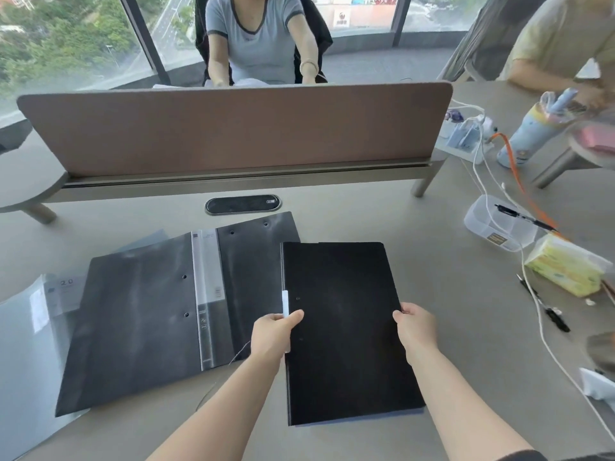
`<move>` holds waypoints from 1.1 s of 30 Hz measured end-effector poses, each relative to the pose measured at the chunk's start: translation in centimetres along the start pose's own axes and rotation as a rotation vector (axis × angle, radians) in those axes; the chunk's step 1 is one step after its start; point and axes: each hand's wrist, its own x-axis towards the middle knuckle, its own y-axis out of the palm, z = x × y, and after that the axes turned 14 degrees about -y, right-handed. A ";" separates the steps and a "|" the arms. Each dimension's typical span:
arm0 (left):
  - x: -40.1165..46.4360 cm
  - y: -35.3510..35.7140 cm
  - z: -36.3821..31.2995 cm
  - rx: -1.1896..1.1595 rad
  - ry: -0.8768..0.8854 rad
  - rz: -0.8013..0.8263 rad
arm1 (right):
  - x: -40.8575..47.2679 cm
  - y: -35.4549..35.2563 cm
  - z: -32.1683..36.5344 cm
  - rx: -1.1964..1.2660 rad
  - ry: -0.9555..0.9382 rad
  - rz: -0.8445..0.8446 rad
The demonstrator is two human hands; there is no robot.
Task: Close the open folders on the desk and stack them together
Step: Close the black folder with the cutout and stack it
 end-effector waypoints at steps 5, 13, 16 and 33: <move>-0.1 4.2 -0.1 0.055 -0.010 0.051 | 2.6 -3.0 -2.1 0.002 0.022 -0.016; 0.6 8.2 -0.4 0.126 -0.004 0.022 | 5.9 -5.0 -4.0 -0.093 0.033 -0.016; 0.8 8.8 -0.3 0.183 -0.008 0.009 | 7.0 -5.0 -4.4 -0.160 0.001 0.005; 0.4 9.8 0.1 0.343 0.117 -0.118 | 7.5 -4.6 -5.6 -0.189 -0.093 -0.038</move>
